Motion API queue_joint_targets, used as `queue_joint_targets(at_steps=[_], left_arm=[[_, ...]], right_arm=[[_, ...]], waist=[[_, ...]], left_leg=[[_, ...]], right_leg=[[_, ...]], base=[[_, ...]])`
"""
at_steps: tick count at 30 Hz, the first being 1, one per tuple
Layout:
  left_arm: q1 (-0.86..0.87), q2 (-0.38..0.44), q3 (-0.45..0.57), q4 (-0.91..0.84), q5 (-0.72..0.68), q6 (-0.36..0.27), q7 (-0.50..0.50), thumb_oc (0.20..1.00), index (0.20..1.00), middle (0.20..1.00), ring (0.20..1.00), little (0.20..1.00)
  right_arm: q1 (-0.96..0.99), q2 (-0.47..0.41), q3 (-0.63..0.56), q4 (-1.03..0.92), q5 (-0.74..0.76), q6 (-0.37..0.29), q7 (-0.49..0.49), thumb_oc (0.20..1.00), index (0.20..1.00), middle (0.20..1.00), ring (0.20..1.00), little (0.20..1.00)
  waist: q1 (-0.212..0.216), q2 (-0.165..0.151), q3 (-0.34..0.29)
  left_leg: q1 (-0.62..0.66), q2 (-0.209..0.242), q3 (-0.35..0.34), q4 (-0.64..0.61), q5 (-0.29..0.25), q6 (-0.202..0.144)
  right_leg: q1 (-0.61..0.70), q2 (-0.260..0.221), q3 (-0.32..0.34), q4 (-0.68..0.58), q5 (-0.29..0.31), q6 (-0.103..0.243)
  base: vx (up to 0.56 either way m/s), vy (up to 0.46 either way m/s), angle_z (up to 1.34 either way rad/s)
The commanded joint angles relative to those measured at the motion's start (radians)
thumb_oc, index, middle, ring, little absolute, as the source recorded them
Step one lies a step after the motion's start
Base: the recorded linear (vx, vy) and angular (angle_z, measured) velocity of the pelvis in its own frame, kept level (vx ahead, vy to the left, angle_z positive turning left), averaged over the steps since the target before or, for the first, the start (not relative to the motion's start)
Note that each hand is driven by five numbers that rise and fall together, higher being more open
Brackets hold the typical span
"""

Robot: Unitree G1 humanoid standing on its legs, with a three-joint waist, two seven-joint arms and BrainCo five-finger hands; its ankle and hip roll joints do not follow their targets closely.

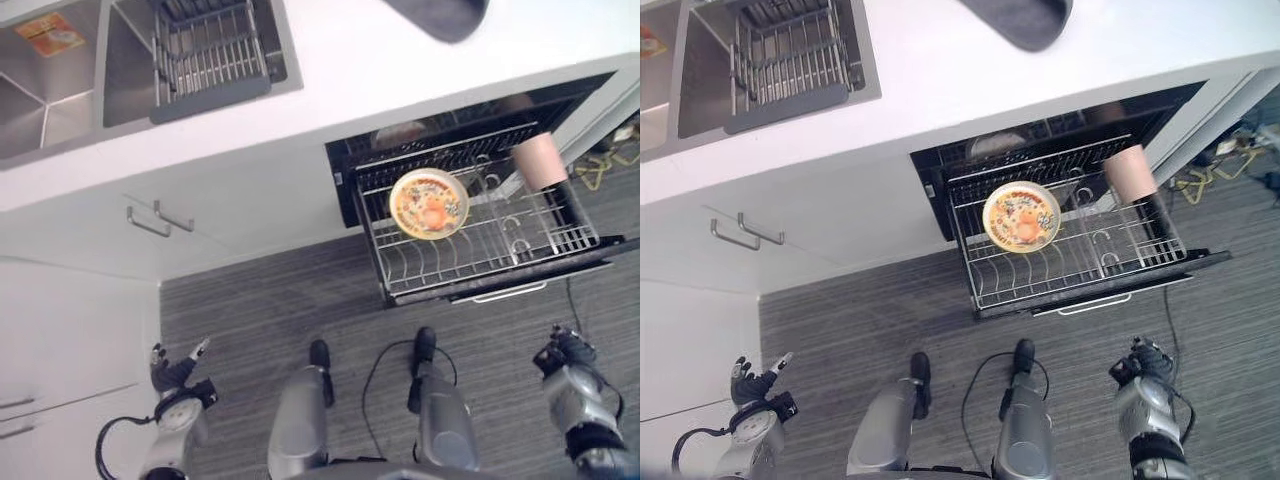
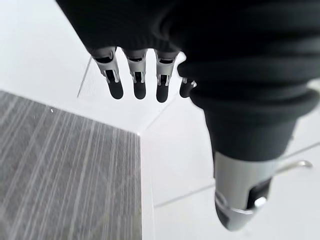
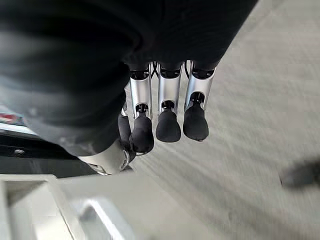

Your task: Place the dishes in the dishwasher.

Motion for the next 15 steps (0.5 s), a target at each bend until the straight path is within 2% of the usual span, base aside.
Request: queue_joint_targets(at_steps=[1,6,9,15], left_arm=[[-0.011,0.045,-0.014,0.008,-0.014,-0.053,0.021,1.000,1.000,1.000,1.000,1.000],[-0.026,0.065,-0.036,-0.032,-0.030,-0.049,0.036,1.000,1.000,1.000,1.000,1.000],[-0.025,0.072,-0.041,-0.046,-0.041,-0.031,0.044,1.000,1.000,1.000,1.000,1.000],[-0.007,0.081,-0.042,-0.075,-0.050,-0.016,0.042,1.000,1.000,1.000,1.000,1.000]], right_arm=[[0.015,-0.061,-0.008,-0.035,0.103,0.015,0.088,0.200,0.200,0.200,0.200,0.200],[-0.086,-0.099,0.015,-0.011,0.105,0.027,0.117,0.200,0.200,0.200,0.200,0.200],[-0.138,-0.158,0.011,0.002,0.094,0.062,0.146,0.200,0.200,0.200,0.200,0.200],[-0.224,-0.257,0.029,0.004,0.038,0.089,0.161,0.200,0.200,0.200,0.200,0.200]], waist=[[0.018,-0.045,-0.012],[0.032,-0.019,-0.003],[0.037,-0.003,-0.001],[0.047,0.010,0.010]], left_leg=[[-0.053,0.027,0.004,0.041,0.088,-0.008],[-0.086,0.010,-0.011,0.053,0.084,-0.001],[-0.110,0.002,-0.020,0.063,0.083,0.002],[-0.139,0.000,-0.029,0.081,0.082,0.003]], right_leg=[[0.033,-0.064,-0.054,0.125,-0.073,-0.003],[-0.020,-0.079,-0.052,0.159,-0.074,0.002],[-0.055,-0.086,-0.044,0.182,-0.078,0.005],[-0.095,-0.098,-0.038,0.212,-0.084,0.005]], base=[[-0.03,0.034,0.03],[-0.04,-0.006,0.10],[-0.04,0.006,0.08],[-0.03,0.006,0.02]])
